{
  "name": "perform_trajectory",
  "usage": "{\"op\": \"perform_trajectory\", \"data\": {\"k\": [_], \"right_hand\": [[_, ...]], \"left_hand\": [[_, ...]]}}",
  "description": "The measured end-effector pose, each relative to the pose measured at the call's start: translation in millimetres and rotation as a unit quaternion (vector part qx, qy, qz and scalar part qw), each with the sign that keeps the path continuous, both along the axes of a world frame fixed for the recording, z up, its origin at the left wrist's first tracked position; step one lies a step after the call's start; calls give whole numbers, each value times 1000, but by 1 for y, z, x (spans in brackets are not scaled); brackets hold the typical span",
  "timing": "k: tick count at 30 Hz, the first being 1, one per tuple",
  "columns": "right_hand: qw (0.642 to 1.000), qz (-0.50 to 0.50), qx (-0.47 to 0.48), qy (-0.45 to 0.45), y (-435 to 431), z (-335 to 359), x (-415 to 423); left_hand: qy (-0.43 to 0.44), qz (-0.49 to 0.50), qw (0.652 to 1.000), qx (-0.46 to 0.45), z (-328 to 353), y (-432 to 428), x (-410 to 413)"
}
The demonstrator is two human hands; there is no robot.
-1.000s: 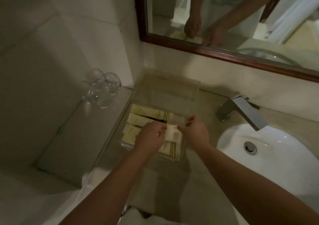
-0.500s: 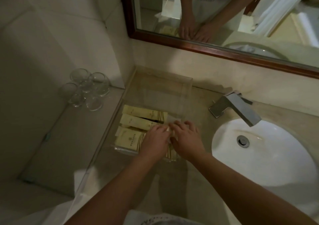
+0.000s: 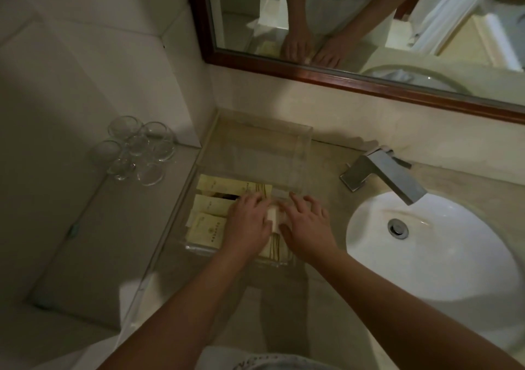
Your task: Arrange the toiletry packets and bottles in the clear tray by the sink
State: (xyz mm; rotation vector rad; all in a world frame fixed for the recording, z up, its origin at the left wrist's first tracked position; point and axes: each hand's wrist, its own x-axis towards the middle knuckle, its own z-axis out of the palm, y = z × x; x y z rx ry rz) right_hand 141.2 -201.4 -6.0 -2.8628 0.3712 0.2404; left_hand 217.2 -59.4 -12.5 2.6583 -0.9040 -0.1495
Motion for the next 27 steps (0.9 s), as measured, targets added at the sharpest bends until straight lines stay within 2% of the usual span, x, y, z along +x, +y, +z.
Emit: {"op": "perform_trajectory", "data": {"k": [3, 7, 22, 27], "right_hand": [[1000, 16, 6, 5, 3, 1, 4], [999, 43, 14, 26, 6, -1, 8], [999, 24, 10, 33, 6, -3, 3], [998, -31, 46, -29, 8, 4, -5]], "left_hand": [[34, 38, 998, 45, -2, 10, 21], [50, 24, 995, 84, -8, 15, 32], [45, -4, 992, 120, -15, 24, 31], [54, 14, 995, 84, -8, 24, 29]]}}
